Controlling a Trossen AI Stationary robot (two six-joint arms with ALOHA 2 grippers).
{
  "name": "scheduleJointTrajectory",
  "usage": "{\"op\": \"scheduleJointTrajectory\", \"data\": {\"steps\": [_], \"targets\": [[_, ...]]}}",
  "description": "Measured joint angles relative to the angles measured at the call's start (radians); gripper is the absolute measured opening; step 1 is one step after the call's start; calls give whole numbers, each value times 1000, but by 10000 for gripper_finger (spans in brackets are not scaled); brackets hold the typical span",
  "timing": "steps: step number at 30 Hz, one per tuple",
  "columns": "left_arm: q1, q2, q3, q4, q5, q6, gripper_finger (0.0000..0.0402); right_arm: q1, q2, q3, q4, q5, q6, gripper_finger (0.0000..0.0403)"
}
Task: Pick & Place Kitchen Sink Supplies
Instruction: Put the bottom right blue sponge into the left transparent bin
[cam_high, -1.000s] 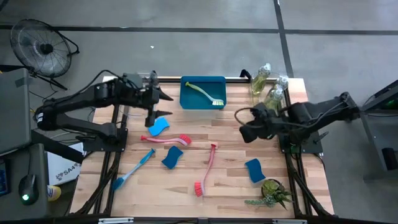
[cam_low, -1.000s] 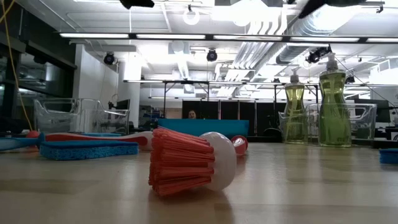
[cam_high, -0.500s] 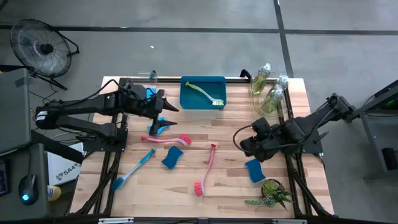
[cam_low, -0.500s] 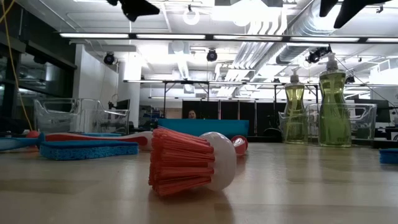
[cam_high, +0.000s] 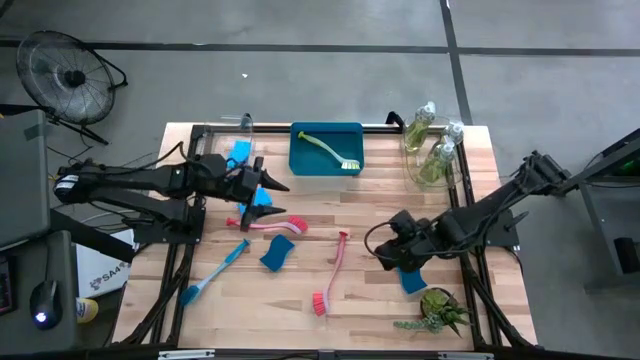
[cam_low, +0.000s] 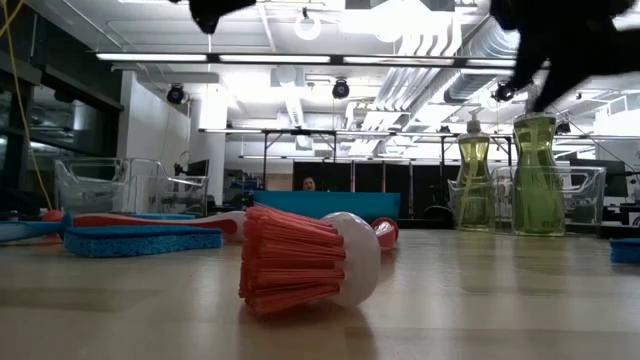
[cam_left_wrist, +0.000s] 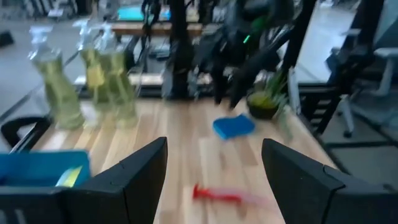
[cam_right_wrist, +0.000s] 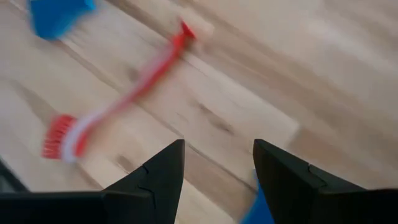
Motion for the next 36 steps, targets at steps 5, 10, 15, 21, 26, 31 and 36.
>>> {"op": "scheduleJointTrajectory", "data": {"steps": [5,10,15,21,26,31,36], "targets": [[-71,12,-12,109,-65,-2,254,11,-1,-86,-8,-156,82,185],[-125,27,-12,118,-148,-3,254,39,-1,-139,-8,-233,183,185],[-155,50,-11,129,-175,-3,254,63,-1,-164,-33,-248,234,186],[-164,71,-10,168,-158,2,254,66,-1,-204,-35,-293,238,206],[-164,76,-11,172,-90,2,254,66,-1,-228,19,-365,234,255],[-165,78,-11,171,-12,1,254,66,-1,-280,161,-405,246,315],[-165,78,-11,168,32,1,254,66,-1,-341,244,-417,305,355]]}}
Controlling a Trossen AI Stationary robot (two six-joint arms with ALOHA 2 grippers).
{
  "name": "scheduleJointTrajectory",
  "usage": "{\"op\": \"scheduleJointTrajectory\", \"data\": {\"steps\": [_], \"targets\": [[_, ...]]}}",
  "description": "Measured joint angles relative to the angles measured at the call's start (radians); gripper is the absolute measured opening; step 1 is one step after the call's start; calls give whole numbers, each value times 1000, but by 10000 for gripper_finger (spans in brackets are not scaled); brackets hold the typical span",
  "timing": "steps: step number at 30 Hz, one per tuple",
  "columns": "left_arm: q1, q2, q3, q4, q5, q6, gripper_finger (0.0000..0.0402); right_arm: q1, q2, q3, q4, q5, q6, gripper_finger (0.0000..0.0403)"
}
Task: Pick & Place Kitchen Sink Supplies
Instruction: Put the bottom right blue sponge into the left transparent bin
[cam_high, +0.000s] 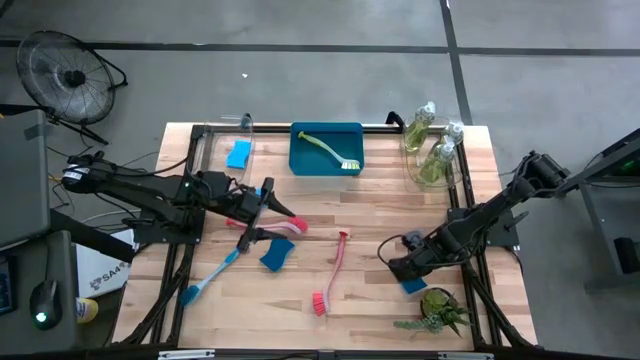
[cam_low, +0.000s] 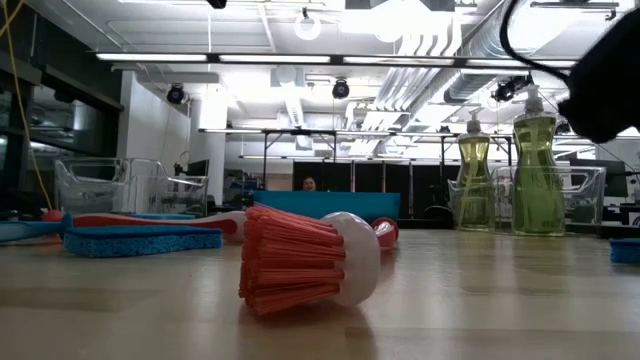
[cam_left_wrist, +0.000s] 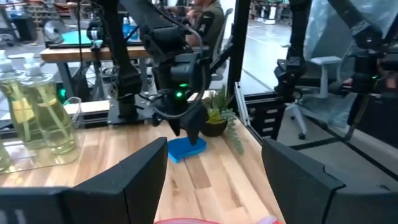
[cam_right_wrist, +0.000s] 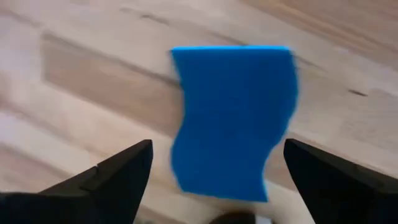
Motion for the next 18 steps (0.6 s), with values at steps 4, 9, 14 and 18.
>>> {"op": "scheduleJointTrajectory", "data": {"steps": [4,9,14,18], "targets": [[0,0,0,-2,22,0,254,0,0,-29,6,0,35,362],[0,0,0,-10,28,0,254,-1,14,-30,17,6,7,358],[0,0,0,-16,44,-1,254,-1,83,-30,41,1,1,360],[0,0,0,-16,44,-4,254,-1,146,-20,69,-8,8,359]]}}
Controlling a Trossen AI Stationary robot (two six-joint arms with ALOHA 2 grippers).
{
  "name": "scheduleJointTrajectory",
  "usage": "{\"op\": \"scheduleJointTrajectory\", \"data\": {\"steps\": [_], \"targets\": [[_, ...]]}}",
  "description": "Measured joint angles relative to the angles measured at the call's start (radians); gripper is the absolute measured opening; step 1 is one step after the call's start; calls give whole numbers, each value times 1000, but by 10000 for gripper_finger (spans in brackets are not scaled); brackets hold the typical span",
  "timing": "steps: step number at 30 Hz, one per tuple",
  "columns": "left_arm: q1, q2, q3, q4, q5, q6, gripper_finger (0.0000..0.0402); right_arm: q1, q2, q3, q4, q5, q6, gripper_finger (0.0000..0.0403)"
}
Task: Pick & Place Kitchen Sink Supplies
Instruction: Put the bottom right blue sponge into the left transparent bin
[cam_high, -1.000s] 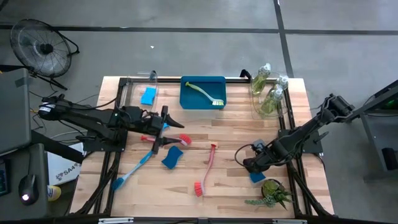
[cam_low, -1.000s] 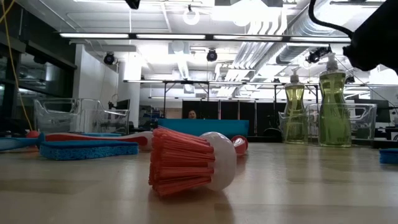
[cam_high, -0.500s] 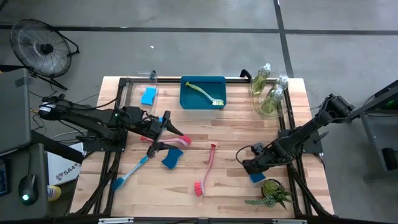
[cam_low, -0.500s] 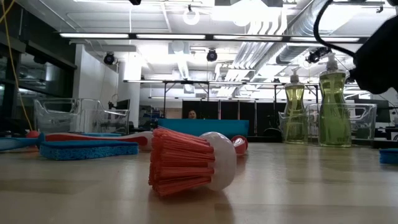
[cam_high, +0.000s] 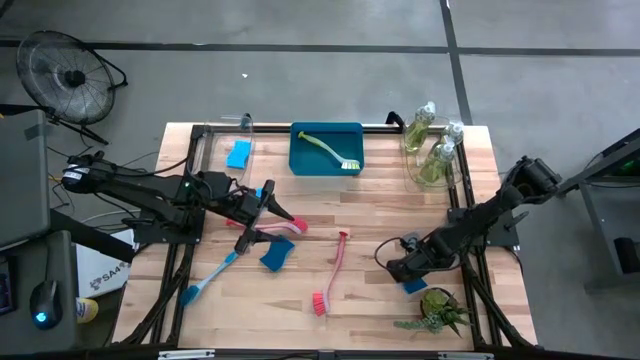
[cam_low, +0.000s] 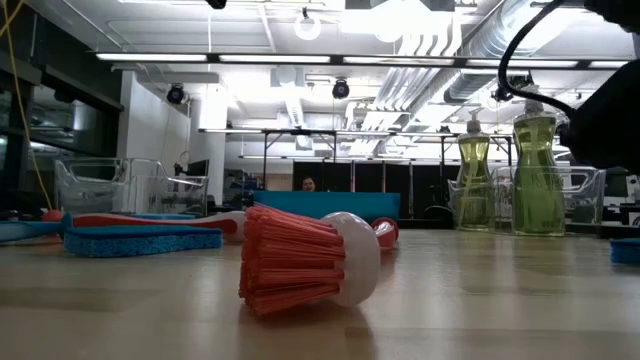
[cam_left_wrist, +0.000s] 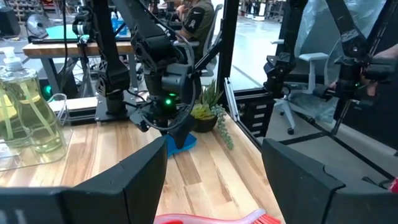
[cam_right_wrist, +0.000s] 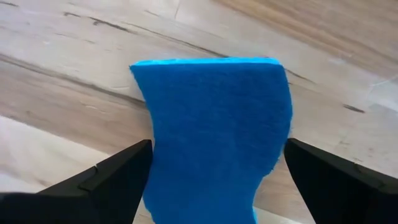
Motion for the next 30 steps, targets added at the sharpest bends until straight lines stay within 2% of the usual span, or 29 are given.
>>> {"op": "scheduleJointTrajectory", "data": {"steps": [5,12,30], "targets": [[0,0,0,-2,0,-1,254,0,56,27,-38,-2,-1,359],[0,0,0,-1,0,0,254,0,68,31,-60,21,-2,349],[0,0,0,-31,-8,0,254,2,70,29,-97,47,12,236]]}}
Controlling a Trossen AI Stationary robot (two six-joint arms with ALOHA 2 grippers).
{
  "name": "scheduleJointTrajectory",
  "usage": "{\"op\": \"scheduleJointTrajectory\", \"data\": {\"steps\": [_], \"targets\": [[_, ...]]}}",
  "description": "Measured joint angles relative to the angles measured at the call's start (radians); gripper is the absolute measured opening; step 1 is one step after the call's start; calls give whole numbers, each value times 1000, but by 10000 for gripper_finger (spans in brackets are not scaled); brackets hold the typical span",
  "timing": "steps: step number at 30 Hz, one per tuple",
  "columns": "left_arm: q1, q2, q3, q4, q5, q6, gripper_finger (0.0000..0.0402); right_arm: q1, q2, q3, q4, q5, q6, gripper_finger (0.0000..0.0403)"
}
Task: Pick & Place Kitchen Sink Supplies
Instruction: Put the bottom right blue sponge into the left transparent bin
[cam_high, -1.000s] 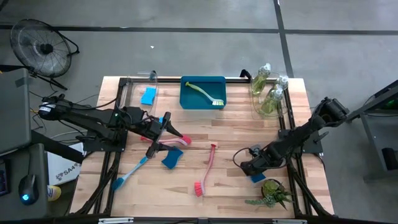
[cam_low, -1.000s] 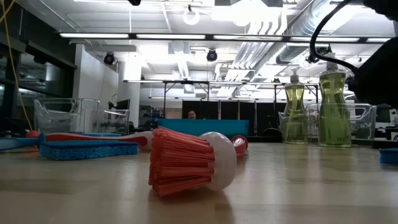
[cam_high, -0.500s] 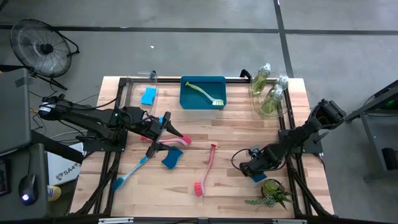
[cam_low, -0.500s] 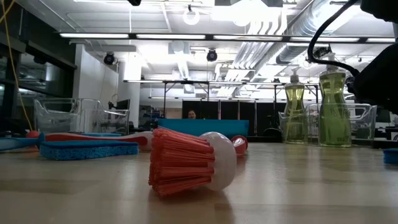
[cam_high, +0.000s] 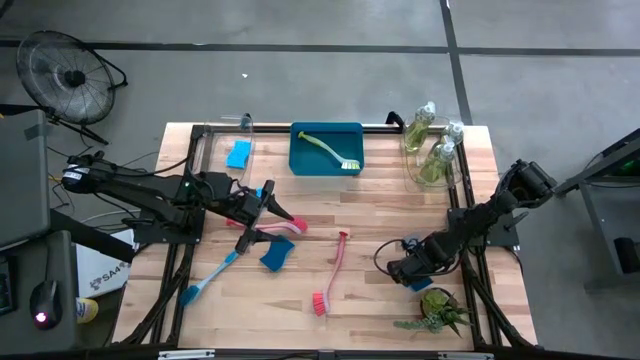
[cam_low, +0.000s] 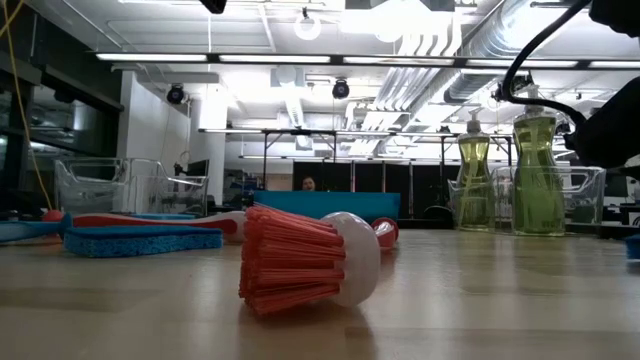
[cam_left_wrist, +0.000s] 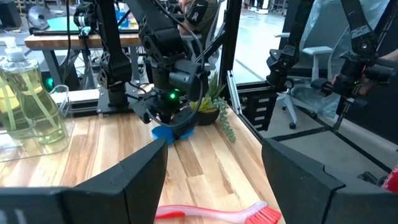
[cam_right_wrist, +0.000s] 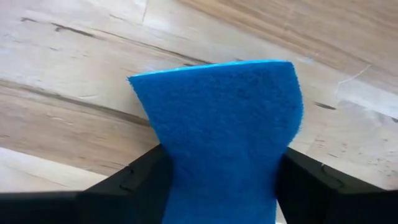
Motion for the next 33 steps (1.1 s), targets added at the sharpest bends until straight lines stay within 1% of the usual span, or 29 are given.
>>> {"op": "scheduleJointTrajectory", "data": {"steps": [9,13,18,22,29,33], "targets": [[0,0,0,1,-31,0,254,0,0,5,-20,13,11,191],[0,0,0,1,-56,0,254,0,11,41,-78,65,-4,166],[0,0,0,1,-98,-3,254,1,13,69,-92,120,-34,129],[0,0,0,1,-138,-25,254,-2,15,81,-97,199,-48,95],[1,0,11,5,-203,-25,254,-25,15,134,-98,297,-166,35],[6,0,37,7,-227,-18,254,-68,14,179,-104,377,-291,24]]}}
